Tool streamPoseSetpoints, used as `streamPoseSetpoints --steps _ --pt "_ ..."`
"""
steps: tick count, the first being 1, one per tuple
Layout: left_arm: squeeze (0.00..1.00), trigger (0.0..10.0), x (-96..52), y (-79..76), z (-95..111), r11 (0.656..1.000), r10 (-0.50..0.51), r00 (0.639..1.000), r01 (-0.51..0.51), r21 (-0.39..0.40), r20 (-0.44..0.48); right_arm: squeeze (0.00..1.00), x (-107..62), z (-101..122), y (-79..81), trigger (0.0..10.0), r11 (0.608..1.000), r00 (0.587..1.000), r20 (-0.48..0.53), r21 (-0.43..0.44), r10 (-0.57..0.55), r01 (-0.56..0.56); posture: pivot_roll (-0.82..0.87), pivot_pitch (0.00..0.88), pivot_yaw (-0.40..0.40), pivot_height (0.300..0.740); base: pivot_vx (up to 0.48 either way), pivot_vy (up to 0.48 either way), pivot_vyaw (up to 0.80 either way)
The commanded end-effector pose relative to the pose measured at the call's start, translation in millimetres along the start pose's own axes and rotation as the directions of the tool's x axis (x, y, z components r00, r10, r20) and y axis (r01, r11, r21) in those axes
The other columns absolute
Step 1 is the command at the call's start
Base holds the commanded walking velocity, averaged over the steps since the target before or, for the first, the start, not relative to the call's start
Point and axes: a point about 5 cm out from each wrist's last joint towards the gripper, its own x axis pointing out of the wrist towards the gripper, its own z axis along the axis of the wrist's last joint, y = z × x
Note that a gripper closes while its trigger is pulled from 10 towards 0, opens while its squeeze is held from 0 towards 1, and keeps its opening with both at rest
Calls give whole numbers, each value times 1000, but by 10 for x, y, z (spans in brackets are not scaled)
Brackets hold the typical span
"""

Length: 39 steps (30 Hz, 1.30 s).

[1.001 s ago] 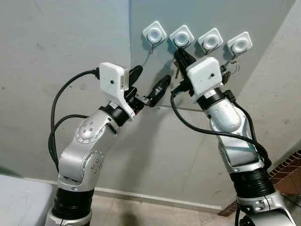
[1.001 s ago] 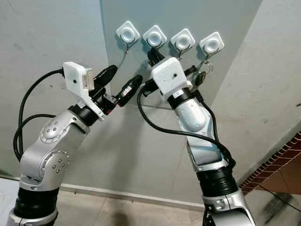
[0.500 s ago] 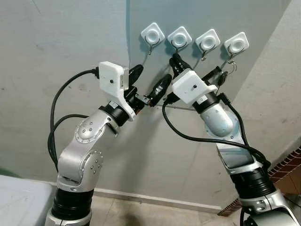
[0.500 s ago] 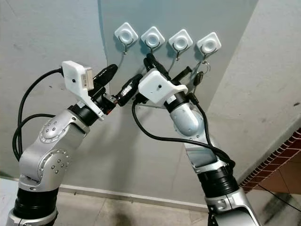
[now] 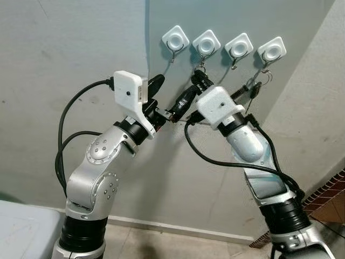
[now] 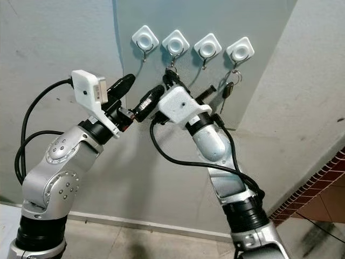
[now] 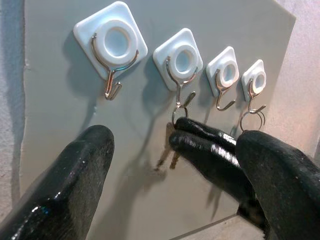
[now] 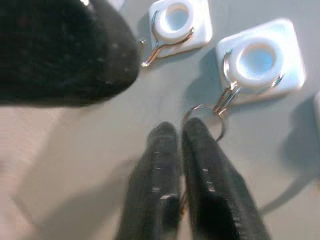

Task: Hang keys on a hook

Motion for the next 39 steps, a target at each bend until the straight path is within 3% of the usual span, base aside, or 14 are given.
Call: streamPoseSetpoints --steps 1,3,6,10,12,18,22,23,24,25,30,31,36,39 --pt "0 10000 -2 -19 25 1000 2 1000 -2 7 8 1000 -58 -115 84 10000 990 999 -37 135 34 -29 32 0 -38 732 0 0 0" --pt "0 10000 -4 -13 19 1000 8 1000 -8 9 8 1000 -77 -89 75 10000 963 1000 -3 269 2 -1 31 0 -37 732 0 0 0" --pt "0 10000 -11 2 12 999 27 1000 -28 24 11 1000 -118 0 25 10000 857 993 81 514 -91 37 31 0 -37 732 0 0 0" --pt "0 10000 -13 4 12 999 28 1000 -29 25 12 1000 -127 42 2 10000 818 987 105 573 -123 41 33 0 -37 732 0 0 0" --pt "0 10000 -31 18 5 999 41 999 -42 31 13 1000 -164 68 -46 10000 717 975 102 693 -195 71 35 2 -37 732 0 0 0" --pt "0 10000 -98 76 -79 996 92 996 -92 15 2 1000 -266 -42 -102 10000 595 961 27 790 -275 148 32 6 -32 732 0 0 0" --pt "0 10000 -174 125 -189 990 137 991 -136 22 -12 1000 -325 -118 -106 10000 577 960 -16 796 -280 181 27 9 -30 732 0 0 0" --pt "0 10000 -216 145 -238 988 152 988 -152 32 -13 690 -353 -142 -96 10000 572 961 -23 799 -276 183 26 7 -30 732 0 0 0" --pt "0 10000 -232 151 -254 987 156 988 -156 36 -12 690 -365 -147 -91 10000 569 962 -25 802 -273 182 26 7 -30 732 0 0 0" --pt "0 10000 -273 173 -329 984 176 984 -175 28 -38 0 -400 -181 -74 10000 569 963 -38 800 -267 189 26 7 -29 732 0 0 0" --pt "0 10000 -414 264 -570 969 241 965 -245 -23 -106 0 -521 -309 -5 10000 561 967 -88 800 -239 211 26 6 -32 732 0 0 0" --pt "0 10000 -522 337 -784 955 292 941 -298 -7 -171 0 -627 -463 67 10000 577 967 -147 780 -210 244 22 3 -33 732 0 0 0" --pt "0 10000 -693 418 -1090 935 351 902 -349 52 -250 0 -808 -718 169 10000 617 955 -248 729 -165 296 19 1 -32 732 0 0 0" --pt "0 10000 -870 523 -1418 887 447 822 -459 54 -353 0 -1007 -988 261 10000 646 928 -348 680 -131 346 15 0 -31 732 0 0 0"
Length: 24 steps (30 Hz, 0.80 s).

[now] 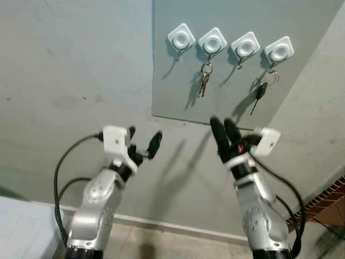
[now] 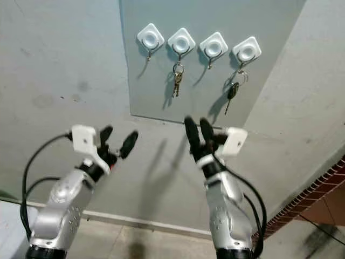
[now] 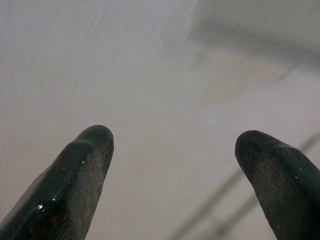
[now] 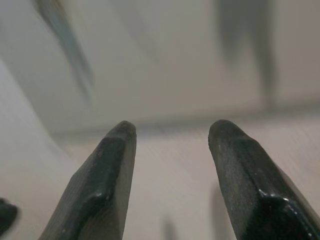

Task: Hang keys on a hook

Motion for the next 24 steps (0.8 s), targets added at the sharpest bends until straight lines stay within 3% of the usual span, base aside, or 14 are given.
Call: streamPoseSetpoints --steps 1,3,4,5,9,14,19,20,24 --pt "0 10000 -3 62 -177 999 46 997 -47 -9 -62 0 -56 -114 -80 10000 999 999 -38 -32 -16 14 13 0 -29 732 0 0 0" --pt "0 10000 -18 87 -245 998 57 996 -57 5 -72 0 -84 -164 -121 10000 999 998 -58 -46 -28 25 13 0 -29 732 0 0 0" --pt "0 10000 -53 151 -436 996 89 989 -87 23 -117 0 -163 -310 -248 10000 995 990 -122 -79 -74 64 13 0 -28 732 0 0 0" --pt "0 10000 -65 172 -500 995 102 986 -100 22 -134 0 -194 -361 -294 10000 992 985 -145 -95 -90 77 13 0 -28 732 0 0 0" --pt "0 10000 -99 232 -651 990 140 975 -133 52 -171 0 -297 -513 -416 10000 984 968 -213 -148 -131 100 10 0 -27 732 0 0 0" --pt "0 10000 -171 239 -929 979 133 960 -88 184 -247 0 -559 -815 -663 10000 950 903 -357 -280 -238 139 7 0 -28 732 0 0 0" --pt "0 10000 -285 239 -1224 991 133 898 -113 74 -419 0 -883 -1078 -826 10000 926 783 -521 -328 -340 184 1 0 -27 732 0 0 0" --pt "0 10000 -362 229 -1325 992 126 874 -113 55 -469 0 -1006 -1153 -869 10000 915 730 -567 -343 -381 211 0 0 -27 732 0 0 0" --pt "0 10000 -523 233 -1495 990 141 819 -122 71 -556 0 -1189 -1252 -913 10000 889 650 -620 -404 -439 216 -7 0 -27 732 0 0 0"
